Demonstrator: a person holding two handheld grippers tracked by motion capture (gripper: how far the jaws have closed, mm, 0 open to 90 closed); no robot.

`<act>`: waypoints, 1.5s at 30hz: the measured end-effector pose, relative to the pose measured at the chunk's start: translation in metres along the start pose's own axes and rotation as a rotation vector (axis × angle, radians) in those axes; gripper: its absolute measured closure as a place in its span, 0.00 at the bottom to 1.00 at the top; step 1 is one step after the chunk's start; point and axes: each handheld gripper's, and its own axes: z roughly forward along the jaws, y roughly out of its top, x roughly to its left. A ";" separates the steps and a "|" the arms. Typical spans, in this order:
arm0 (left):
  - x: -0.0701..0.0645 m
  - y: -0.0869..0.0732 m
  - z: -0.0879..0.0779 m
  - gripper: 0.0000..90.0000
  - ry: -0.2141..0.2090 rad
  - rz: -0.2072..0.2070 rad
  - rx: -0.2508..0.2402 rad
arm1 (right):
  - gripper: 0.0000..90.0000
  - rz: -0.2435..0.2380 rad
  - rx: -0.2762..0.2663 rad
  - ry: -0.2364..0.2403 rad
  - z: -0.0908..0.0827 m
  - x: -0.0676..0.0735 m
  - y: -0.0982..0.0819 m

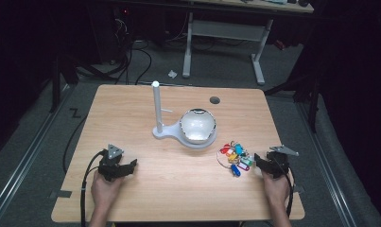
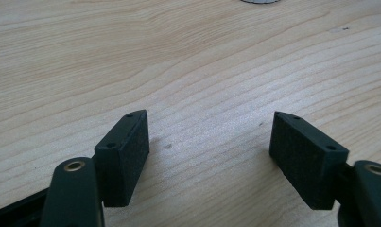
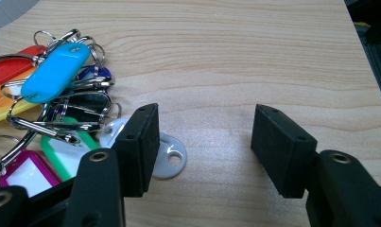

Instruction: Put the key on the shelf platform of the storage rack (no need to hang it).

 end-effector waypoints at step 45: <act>0.000 0.000 0.000 0.33 0.001 -0.004 -0.001 | 0.50 -0.098 -0.061 0.172 -0.024 0.034 0.014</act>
